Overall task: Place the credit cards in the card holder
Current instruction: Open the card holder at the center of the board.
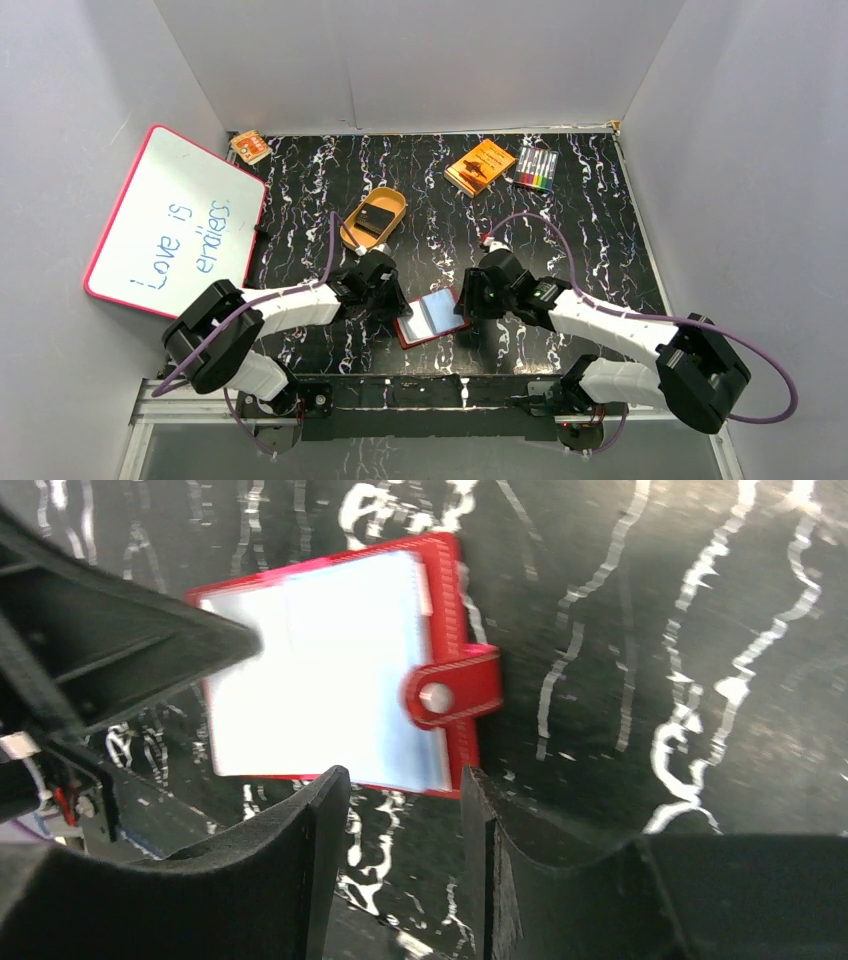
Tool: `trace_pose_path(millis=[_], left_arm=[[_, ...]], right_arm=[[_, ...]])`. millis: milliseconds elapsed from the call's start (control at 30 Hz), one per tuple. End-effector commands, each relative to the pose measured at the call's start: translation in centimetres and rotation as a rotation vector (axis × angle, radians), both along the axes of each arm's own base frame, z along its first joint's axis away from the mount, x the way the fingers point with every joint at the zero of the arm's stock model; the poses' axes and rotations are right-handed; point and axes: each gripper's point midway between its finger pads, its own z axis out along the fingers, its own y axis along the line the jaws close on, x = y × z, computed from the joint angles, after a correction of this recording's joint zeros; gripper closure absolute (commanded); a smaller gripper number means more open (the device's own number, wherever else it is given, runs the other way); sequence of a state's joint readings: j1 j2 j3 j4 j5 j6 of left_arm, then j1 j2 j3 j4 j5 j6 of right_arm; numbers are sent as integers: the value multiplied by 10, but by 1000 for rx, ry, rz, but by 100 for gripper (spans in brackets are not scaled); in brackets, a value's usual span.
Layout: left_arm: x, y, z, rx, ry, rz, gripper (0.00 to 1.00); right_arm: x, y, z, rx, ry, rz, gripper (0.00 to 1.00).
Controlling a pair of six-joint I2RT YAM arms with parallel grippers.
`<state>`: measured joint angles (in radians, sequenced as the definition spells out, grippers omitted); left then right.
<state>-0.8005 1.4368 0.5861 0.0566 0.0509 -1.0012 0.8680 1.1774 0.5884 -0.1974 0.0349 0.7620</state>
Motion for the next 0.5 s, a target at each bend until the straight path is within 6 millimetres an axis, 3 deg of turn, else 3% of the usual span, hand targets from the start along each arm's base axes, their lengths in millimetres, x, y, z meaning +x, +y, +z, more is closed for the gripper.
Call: trace_pose_path(millis=[0,467], left_arm=[[-2,8,-15,81,3,-49,99],[-1,6,-24,112,17,-79,99]], right_arm=[[-1,-14,-6,9,26,-38,46],[-3,-9,-32,-17,105,-9,51]])
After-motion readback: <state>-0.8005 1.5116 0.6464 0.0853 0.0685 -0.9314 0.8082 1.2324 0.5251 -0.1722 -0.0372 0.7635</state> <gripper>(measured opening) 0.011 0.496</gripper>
